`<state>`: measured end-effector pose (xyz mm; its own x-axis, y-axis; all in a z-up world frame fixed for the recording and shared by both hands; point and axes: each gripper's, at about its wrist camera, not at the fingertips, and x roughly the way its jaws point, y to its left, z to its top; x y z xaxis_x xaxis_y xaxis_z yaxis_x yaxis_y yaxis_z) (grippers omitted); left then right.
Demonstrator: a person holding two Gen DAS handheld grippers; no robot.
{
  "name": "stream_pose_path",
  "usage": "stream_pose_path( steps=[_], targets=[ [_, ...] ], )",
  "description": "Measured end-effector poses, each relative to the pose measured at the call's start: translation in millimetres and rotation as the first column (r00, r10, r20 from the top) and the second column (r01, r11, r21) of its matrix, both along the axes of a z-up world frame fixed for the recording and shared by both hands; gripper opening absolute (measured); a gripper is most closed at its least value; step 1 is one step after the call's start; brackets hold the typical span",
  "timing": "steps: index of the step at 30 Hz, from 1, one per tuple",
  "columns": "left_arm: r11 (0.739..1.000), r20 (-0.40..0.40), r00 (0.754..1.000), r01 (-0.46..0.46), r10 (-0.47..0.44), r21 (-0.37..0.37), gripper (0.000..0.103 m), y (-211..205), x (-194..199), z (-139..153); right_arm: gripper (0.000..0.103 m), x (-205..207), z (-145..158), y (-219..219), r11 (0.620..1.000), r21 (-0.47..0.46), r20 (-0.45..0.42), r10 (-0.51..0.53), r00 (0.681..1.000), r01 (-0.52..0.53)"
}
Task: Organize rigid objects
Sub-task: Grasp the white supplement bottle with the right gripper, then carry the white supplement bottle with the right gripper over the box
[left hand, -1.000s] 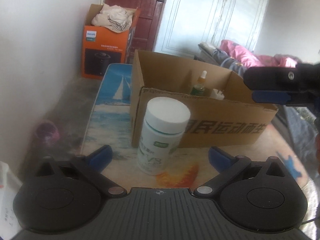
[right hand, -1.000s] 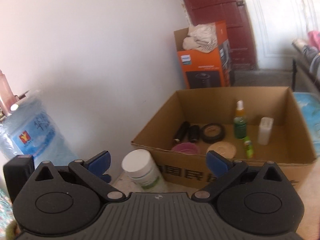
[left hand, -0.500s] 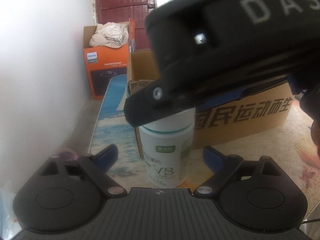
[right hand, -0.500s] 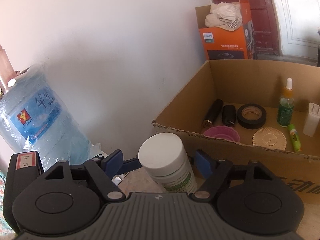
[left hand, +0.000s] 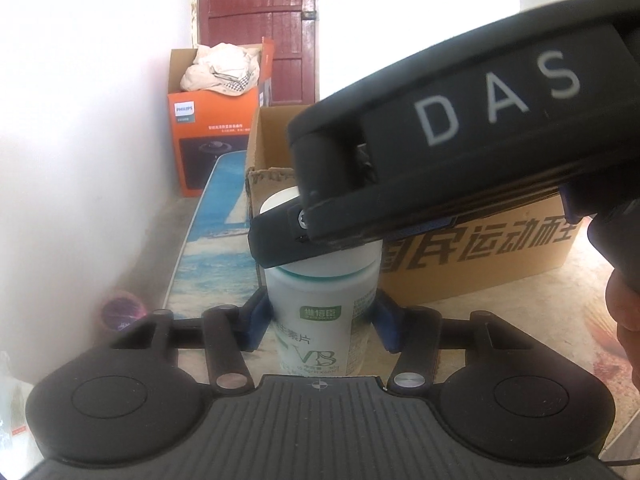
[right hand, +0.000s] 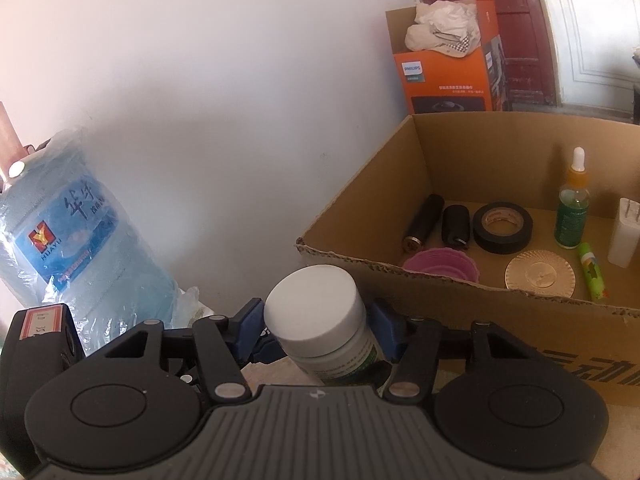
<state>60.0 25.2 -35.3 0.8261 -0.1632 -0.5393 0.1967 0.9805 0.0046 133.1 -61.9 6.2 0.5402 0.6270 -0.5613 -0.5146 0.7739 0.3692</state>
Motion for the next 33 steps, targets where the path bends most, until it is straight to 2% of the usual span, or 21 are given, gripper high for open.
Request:
stream_pose_path(
  steps=[5, 12, 21, 26, 33],
  targets=[
    [1.0, 0.004, 1.0, 0.008, -0.008, 0.013, 0.054, -8, 4, 7, 0.061, -8, 7, -7, 1.0, 0.012, 0.002, 0.0, 1.0, 0.0],
    [0.998, 0.035, 0.999, 0.031, -0.033, 0.048, 0.054, -20, -18, 28, 0.061, -27, 25, -24, 0.999, 0.049, 0.029, 0.005, 1.0, -0.006],
    [0.993, 0.128, 0.989, 0.06, -0.072, 0.098, 0.053, -46, -33, 79, 0.061, -43, 75, -62, 0.992, 0.128, 0.123, 0.005, 0.992, -0.021],
    [0.99, 0.166, 0.98, 0.098, -0.113, 0.099, 0.053, -62, -17, 108, 0.062, -37, 103, -86, 0.989, 0.148, 0.173, -0.006, 0.985, -0.02],
    [0.983, 0.177, 0.968, 0.17, -0.18, 0.07, 0.054, -91, 18, 131, 0.062, -10, 132, -125, 0.988, 0.151, 0.199, -0.05, 0.979, 0.02]
  ],
)
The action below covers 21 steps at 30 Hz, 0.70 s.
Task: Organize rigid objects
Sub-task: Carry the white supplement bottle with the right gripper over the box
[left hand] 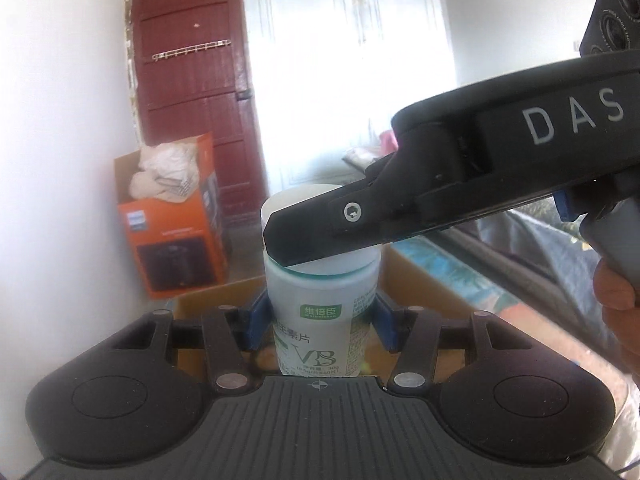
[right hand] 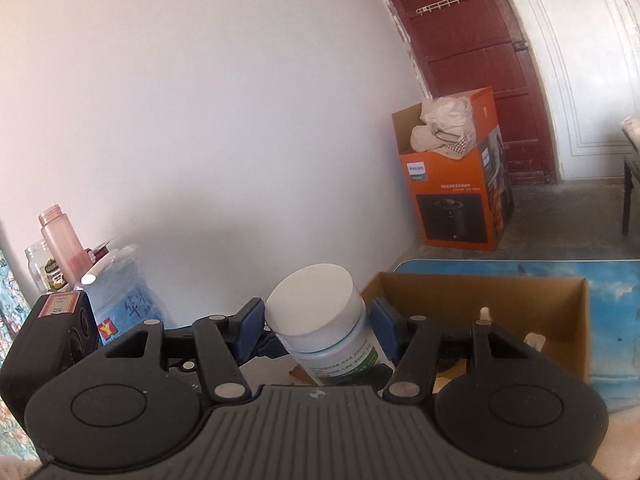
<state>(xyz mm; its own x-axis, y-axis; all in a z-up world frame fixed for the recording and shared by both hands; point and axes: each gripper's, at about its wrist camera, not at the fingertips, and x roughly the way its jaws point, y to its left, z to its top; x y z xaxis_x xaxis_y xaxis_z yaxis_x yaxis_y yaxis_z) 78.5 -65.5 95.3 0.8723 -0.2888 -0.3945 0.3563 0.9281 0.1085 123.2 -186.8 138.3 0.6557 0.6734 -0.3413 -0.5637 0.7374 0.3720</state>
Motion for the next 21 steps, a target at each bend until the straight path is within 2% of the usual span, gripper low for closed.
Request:
stream_pose_path(
  steps=[4, 7, 9, 13, 21],
  targets=[
    [0.998, -0.05, 0.998, 0.041, -0.043, -0.045, 0.053, -20, 31, -2, 0.062, 24, -1, -26, 0.999, -0.001, -0.021, -0.045, 0.999, 0.045],
    [0.997, -0.07, 0.995, 0.064, -0.068, -0.048, 0.054, -36, 52, -12, 0.062, 43, -11, -49, 0.997, 0.007, -0.053, -0.078, 0.996, 0.078],
    [0.995, -0.111, 0.99, 0.079, -0.085, -0.06, 0.053, -43, 59, -20, 0.062, 55, -21, -62, 0.995, 0.009, -0.087, -0.097, 0.992, 0.098],
    [0.992, -0.207, 0.972, 0.099, -0.112, -0.074, 0.053, -67, 89, -46, 0.062, 79, -52, -86, 0.991, 0.008, -0.165, -0.127, 0.978, 0.13],
    [0.991, -0.353, 0.927, 0.101, -0.126, -0.088, 0.053, -74, 108, -68, 0.062, 105, -98, -104, 0.99, -0.016, -0.257, -0.138, 0.957, 0.139]
  ],
)
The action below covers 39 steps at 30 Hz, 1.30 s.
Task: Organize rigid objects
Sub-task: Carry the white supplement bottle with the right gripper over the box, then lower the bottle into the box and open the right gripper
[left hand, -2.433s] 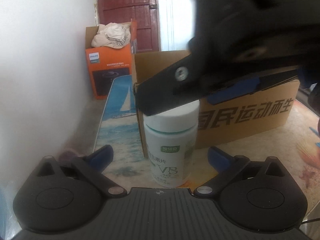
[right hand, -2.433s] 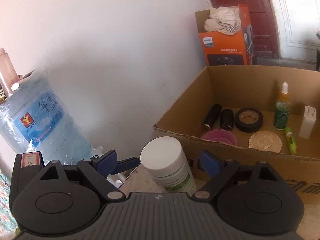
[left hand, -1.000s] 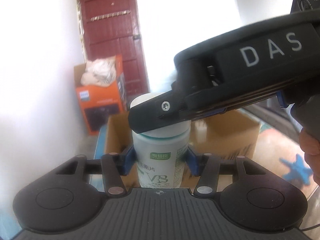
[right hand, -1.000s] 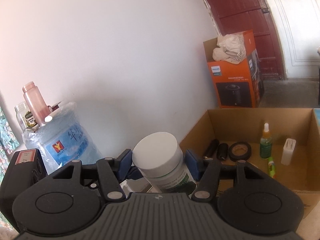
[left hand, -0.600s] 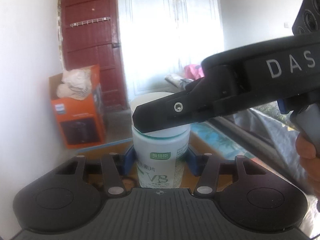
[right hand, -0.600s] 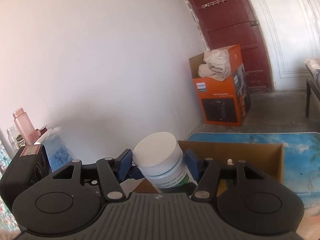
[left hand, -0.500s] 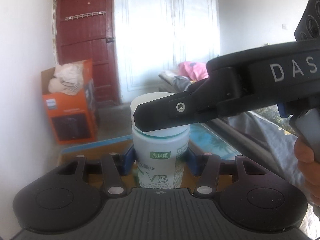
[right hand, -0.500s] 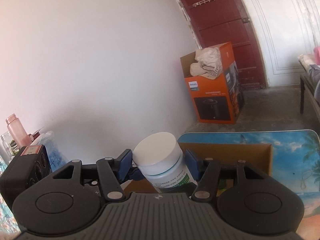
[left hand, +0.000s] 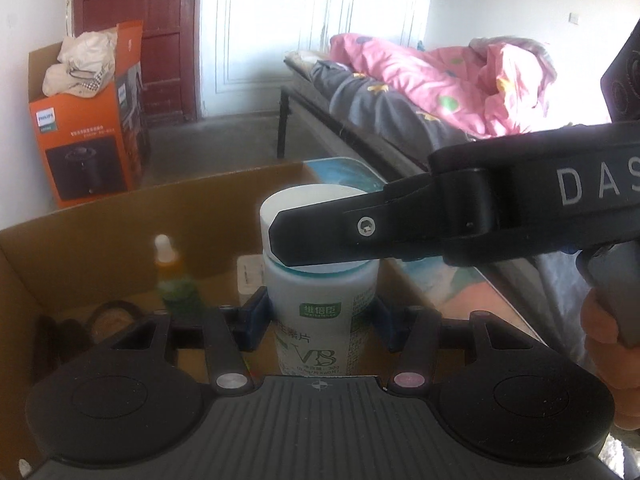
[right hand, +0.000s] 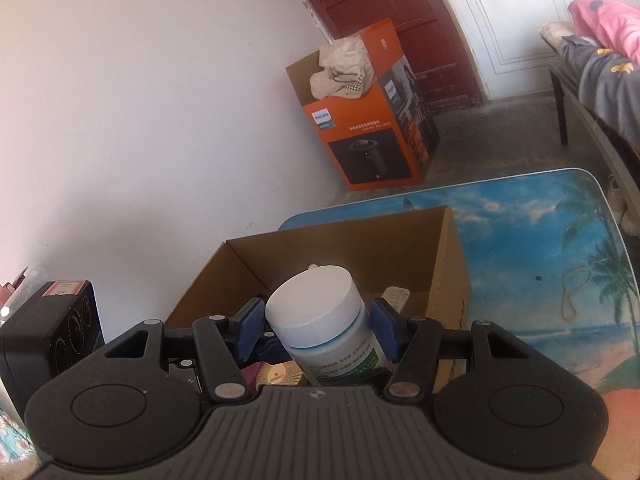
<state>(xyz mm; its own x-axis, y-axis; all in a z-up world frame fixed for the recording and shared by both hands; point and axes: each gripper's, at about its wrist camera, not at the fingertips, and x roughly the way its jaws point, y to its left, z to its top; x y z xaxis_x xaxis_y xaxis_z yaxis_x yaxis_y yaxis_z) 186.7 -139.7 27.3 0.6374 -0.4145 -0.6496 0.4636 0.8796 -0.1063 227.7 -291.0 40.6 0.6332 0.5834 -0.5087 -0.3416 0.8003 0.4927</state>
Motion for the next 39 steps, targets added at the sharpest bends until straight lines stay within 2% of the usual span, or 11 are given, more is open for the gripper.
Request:
stream_pose_path(
  steps=[8, 17, 21, 24, 26, 30, 32, 39],
  targets=[
    [1.0, -0.052, 0.999, 0.004, -0.002, 0.023, 0.054, -8, 8, -11, 0.061, 5, -14, 8, 0.996, -0.088, -0.006, 0.026, 1.0, -0.027],
    [0.998, -0.029, 0.999, 0.03, -0.029, 0.05, 0.058, -14, 8, -16, 0.061, 0, -14, 20, 0.985, -0.166, 0.022, 0.045, 0.999, -0.041],
    [0.998, -0.015, 1.0, 0.021, -0.02, 0.059, 0.064, -14, 8, -15, 0.061, -1, -11, 17, 0.987, -0.157, 0.026, 0.035, 0.999, -0.03],
    [0.998, 0.001, 1.0, 0.013, -0.013, 0.068, 0.081, -14, 4, -11, 0.061, -3, -7, 12, 0.99, -0.137, 0.039, 0.025, 0.999, -0.02],
    [0.997, 0.021, 1.0, 0.012, -0.014, 0.082, 0.083, -16, 0, -8, 0.062, -6, -3, 9, 0.993, -0.12, 0.046, 0.016, 0.999, -0.011],
    [0.992, 0.057, 0.998, -0.002, -0.005, 0.125, 0.095, -20, -9, -1, 0.063, -11, 6, 3, 0.995, -0.095, 0.053, -0.007, 0.999, 0.012],
    [0.992, 0.069, 0.998, -0.005, -0.003, 0.126, 0.097, -19, -13, 3, 0.068, -16, 11, 3, 0.995, -0.096, 0.058, -0.017, 0.998, 0.023],
    [0.991, 0.1, 0.995, -0.029, 0.016, 0.128, 0.101, -15, -28, 16, 0.075, -33, 27, 3, 0.994, -0.093, 0.083, -0.047, 0.995, 0.054]
  ],
)
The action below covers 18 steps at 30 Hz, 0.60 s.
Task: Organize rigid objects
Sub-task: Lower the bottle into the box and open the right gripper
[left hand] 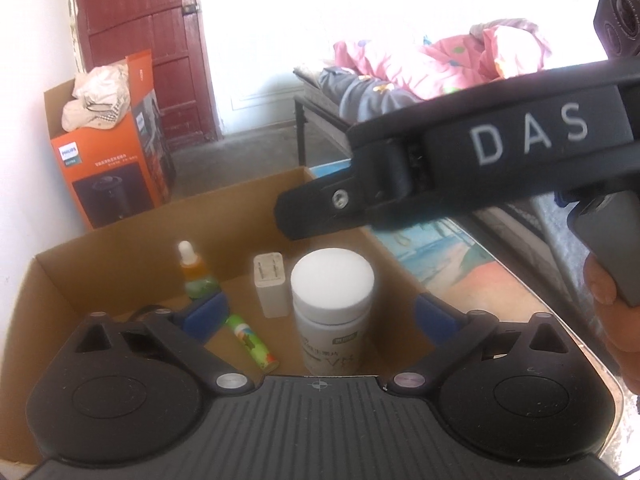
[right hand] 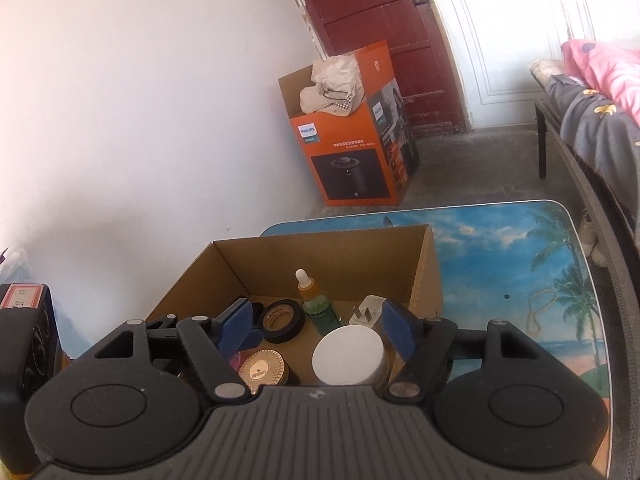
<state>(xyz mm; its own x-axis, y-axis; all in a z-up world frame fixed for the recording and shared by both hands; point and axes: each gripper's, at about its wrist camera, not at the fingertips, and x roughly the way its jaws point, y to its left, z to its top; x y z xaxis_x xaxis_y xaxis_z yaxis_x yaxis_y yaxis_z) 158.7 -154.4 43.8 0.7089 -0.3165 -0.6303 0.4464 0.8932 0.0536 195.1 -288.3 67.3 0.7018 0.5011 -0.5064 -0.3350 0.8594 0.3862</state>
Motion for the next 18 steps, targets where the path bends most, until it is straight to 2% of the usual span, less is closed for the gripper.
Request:
stream_pose_path(
  steps=[9, 18],
  targets=[
    [0.999, 0.041, 0.998, -0.043, 0.043, 0.013, 0.103, 16, -20, 13, 0.082, -23, 16, 0, 0.999, 0.02, 0.019, -0.036, 0.999, 0.035],
    [0.994, 0.033, 0.993, -0.112, 0.112, 0.017, 0.103, 43, -39, 20, 0.093, -51, 24, 8, 0.998, 0.03, 0.042, -0.057, 0.997, 0.056]
  ],
)
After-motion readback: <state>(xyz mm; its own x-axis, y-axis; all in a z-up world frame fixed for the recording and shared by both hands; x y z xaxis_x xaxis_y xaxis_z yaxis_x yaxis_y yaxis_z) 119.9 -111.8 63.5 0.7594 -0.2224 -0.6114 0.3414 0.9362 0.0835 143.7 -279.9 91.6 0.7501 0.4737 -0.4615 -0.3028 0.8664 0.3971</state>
